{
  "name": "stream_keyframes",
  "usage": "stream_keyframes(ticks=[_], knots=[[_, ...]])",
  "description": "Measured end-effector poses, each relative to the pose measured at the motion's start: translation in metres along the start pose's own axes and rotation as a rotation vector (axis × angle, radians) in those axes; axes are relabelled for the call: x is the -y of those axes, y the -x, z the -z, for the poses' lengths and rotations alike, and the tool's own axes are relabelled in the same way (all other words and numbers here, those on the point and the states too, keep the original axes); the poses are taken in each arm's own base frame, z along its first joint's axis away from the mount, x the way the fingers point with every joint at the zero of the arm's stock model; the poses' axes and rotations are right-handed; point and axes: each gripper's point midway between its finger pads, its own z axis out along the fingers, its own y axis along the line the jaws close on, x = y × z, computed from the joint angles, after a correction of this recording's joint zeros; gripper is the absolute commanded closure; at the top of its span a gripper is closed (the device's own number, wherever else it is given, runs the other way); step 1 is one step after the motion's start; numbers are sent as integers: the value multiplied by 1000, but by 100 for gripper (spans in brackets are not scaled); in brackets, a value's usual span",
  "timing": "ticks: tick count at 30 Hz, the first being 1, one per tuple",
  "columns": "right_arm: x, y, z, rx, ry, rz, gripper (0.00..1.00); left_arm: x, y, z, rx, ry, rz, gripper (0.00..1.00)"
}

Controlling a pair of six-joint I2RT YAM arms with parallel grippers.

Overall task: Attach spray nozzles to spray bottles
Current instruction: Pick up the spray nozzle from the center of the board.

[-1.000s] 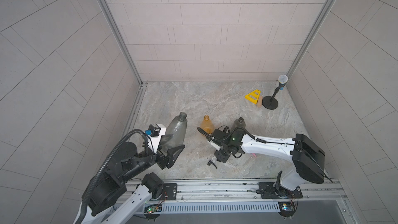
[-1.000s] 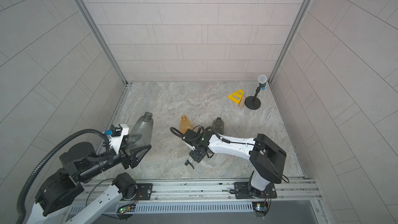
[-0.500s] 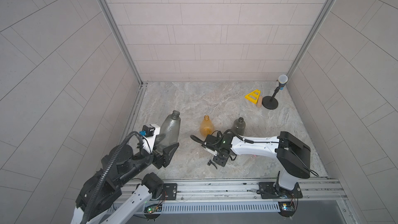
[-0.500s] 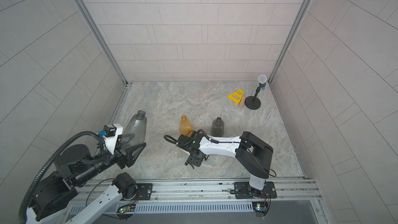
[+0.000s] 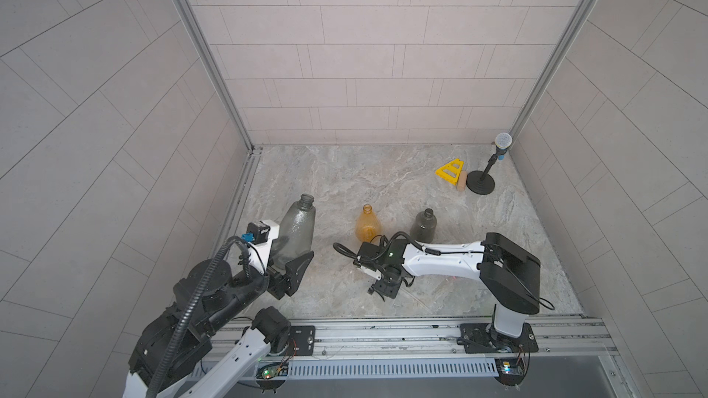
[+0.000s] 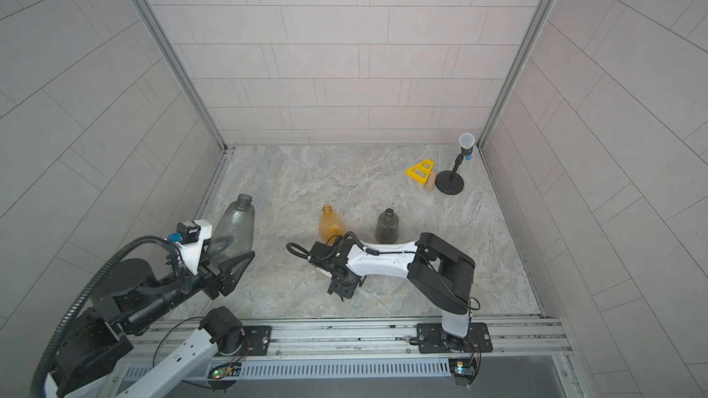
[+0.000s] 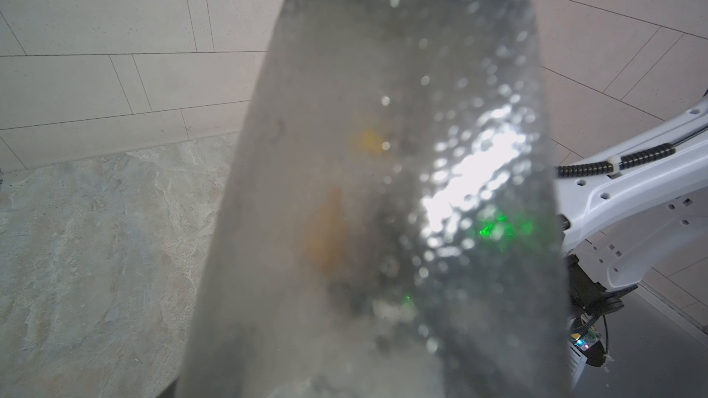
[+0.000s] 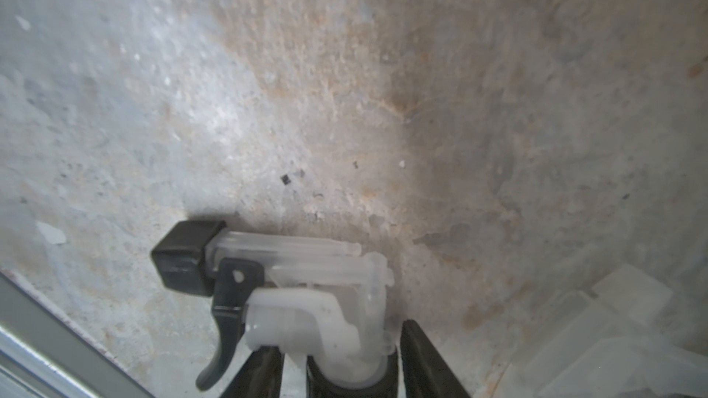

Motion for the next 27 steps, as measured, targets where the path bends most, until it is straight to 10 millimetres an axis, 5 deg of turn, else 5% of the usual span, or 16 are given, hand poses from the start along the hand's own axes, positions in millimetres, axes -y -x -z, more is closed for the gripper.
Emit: stream_keyframes(ticks=[27], knots=[[1,1,1,47,16,-19,71,2,0,1,2,-10,-1,100]])
